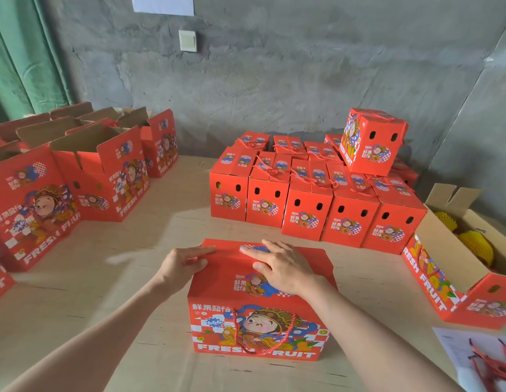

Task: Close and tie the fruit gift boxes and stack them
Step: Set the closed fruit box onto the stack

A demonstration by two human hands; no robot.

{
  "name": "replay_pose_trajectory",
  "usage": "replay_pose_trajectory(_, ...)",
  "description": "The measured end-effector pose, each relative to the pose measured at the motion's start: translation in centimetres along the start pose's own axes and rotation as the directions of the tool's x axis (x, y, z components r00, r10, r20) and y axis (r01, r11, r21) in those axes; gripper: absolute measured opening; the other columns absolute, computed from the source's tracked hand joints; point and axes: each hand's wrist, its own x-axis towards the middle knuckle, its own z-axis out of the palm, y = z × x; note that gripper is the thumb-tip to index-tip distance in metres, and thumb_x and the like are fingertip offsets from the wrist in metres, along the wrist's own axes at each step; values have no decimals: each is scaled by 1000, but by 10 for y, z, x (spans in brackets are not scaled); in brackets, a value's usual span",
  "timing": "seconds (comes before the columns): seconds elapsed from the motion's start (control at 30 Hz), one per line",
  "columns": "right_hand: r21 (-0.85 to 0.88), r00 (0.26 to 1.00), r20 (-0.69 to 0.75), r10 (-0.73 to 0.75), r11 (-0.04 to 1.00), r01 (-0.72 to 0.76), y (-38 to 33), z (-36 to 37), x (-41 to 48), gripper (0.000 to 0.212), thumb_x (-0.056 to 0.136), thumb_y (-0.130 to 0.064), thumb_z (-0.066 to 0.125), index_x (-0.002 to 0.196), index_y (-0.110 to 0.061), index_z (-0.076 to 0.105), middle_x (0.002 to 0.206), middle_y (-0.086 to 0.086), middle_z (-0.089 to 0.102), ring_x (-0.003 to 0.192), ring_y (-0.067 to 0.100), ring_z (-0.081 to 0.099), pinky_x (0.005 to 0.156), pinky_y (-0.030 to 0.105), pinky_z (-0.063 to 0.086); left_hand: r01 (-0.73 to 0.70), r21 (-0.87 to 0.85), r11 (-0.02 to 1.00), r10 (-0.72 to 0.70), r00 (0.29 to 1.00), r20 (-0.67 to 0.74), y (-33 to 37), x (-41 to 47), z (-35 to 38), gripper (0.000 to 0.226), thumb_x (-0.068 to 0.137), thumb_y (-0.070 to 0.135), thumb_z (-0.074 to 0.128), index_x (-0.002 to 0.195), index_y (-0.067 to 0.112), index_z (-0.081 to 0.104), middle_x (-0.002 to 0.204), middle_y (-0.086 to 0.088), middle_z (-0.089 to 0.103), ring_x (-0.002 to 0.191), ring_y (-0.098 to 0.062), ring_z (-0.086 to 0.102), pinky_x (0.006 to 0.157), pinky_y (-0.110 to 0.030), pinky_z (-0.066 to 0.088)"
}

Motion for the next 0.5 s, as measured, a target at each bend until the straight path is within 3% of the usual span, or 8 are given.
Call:
replay_pose_trajectory(0.13,-15,1000,-20,-5,1000,4,1,2,2,43,102,-44,31,143,-53,21,155,15,28,141,28,27,116,38,18,53,-193,980,-93,974,-206,-2,-5,16,33,87,-1,62,108,25,68,113,-11,68,89,-21,65,69,-23,56)
replay_pose_trajectory(0.2,-30,999,-27,-19,999,18,3,2,4,44,102,-43,32,143,-52,22,153,16,31,139,29,30,115,38,20,52,-123,991,-90,941,-325,0,-8,22,29,86,3,66,104,24,71,109,-10,70,86,-19,65,68,-21,53)
replay_pose_trajectory(0.27,-57,998,-44,-37,998,34,4,3,4,44,102,-43,34,144,-51,22,152,17,33,137,30,33,114,39,22,44,75,996,-12,921,-389,4,-11,24,26,86,7,66,106,22,73,109,-7,71,86,-18,65,68,-18,50)
replay_pose_trajectory(0.33,-71,998,-41,-47,997,44,4,4,3,45,102,-43,33,145,-50,22,152,17,32,138,30,33,114,40,23,44,408,912,104,937,-334,9,-11,24,28,88,12,62,114,22,70,121,-7,66,105,-24,62,86,-27,48)
replay_pose_trajectory(0.37,-71,998,-32,-49,996,47,4,5,2,45,102,-43,32,145,-50,21,153,17,31,138,30,31,115,41,23,24,595,803,163,952,-258,14,-10,24,30,89,16,61,118,21,67,135,-8,56,123,-27,51,104,-33,37)
replay_pose_trajectory(0.4,-69,999,-22,-46,997,44,4,6,1,45,102,-43,30,145,-50,19,153,16,29,139,30,29,115,42,22,-16,740,673,203,965,-163,20,-8,26,32,89,24,60,120,21,63,149,-9,38,140,-28,31,116,-40,15)
replay_pose_trajectory(0.43,-72,999,-8,-39,997,38,3,5,2,45,102,-43,28,146,-51,18,154,15,28,140,30,28,115,43,22,-76,826,559,225,972,-63,27,-4,31,37,89,35,57,123,20,59,158,-8,17,147,-29,7,116,-44,-7)
replay_pose_trajectory(0.5,-92,999,24,-28,995,30,3,4,3,45,103,-42,25,146,-50,17,156,12,24,140,32,27,115,46,21,-241,859,452,215,964,158,43,7,48,59,91,54,48,135,16,43,160,-7,-6,145,-26,-16,110,-45,-22)
